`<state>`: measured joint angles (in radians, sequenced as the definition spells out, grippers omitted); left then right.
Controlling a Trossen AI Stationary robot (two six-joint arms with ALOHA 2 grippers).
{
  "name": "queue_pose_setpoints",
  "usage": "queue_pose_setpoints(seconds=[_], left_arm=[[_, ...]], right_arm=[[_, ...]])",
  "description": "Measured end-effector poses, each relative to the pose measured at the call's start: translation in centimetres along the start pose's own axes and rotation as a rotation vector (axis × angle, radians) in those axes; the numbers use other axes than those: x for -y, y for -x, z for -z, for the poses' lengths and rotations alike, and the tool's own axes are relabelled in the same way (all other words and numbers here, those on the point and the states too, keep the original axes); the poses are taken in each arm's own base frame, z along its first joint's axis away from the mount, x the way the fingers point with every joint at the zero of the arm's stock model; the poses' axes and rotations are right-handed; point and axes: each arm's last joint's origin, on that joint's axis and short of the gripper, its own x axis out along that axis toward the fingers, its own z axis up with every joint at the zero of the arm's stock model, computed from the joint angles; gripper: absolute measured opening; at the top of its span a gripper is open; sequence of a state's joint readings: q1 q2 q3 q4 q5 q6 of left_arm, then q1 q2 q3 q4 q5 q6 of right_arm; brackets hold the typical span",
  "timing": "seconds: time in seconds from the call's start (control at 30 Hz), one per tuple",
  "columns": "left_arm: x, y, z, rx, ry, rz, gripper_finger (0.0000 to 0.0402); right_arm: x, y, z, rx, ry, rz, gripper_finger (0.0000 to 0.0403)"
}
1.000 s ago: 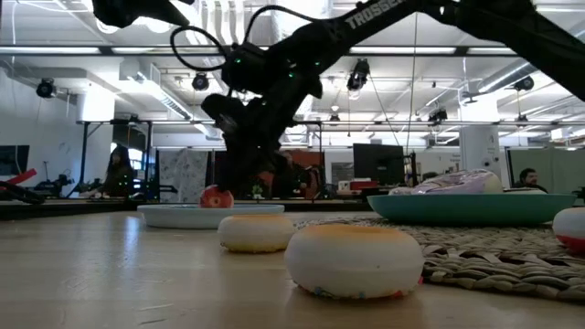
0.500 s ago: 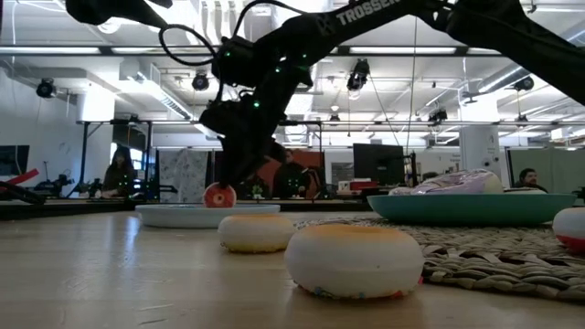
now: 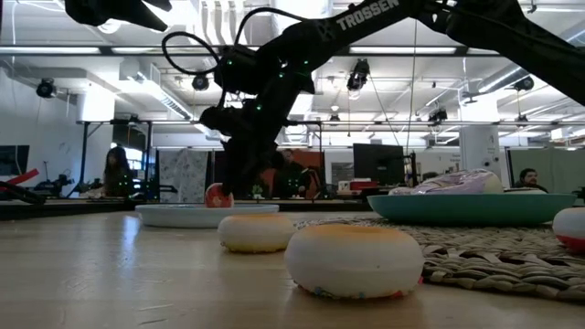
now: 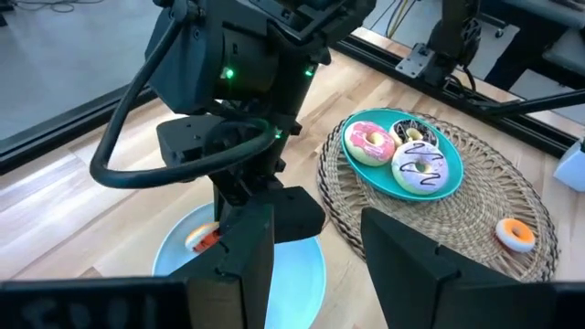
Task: Pick & Place donuts
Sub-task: Put the small orange donut onto the blue plate
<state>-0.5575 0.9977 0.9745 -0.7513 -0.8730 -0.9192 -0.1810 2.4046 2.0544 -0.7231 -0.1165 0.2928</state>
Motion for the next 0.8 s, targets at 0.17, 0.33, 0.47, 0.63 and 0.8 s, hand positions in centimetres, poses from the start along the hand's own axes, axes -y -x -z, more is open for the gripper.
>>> queue_pose_setpoints(seconds=[0.17, 0.33, 0.47, 0.63, 0.8], left_arm=[[0.0, 0.0, 0.0, 0.0, 0.0, 0.0, 0.0139], [0.0, 0.0, 0.0, -0.002, -0.004, -0.002, 0.0139], [-0.1, 0.0, 0.1, -0.006, -0.01, -0.007, 0.0139], [-0.1, 0.0, 0.1, -0.009, -0.016, -0.01, 0.0139], [-0.2, 0.0, 0.2, -0.012, -0.022, -0.015, 0.0139]], right_arm=[[0.1, 0.1, -0.1, -0.044, -0.081, -0.167, 0.001], [0.2, 0.3, -0.2, -0.103, -0.189, -0.328, 0.0009], [1.0, 0.1, -0.2, -0.093, -0.236, -0.28, 0.0009], [1.6, 0.0, -0.3, -0.065, -0.246, -0.193, 0.0019], [1.6, -0.4, 0.3, -0.095, -0.247, -0.204, 0.0032]])
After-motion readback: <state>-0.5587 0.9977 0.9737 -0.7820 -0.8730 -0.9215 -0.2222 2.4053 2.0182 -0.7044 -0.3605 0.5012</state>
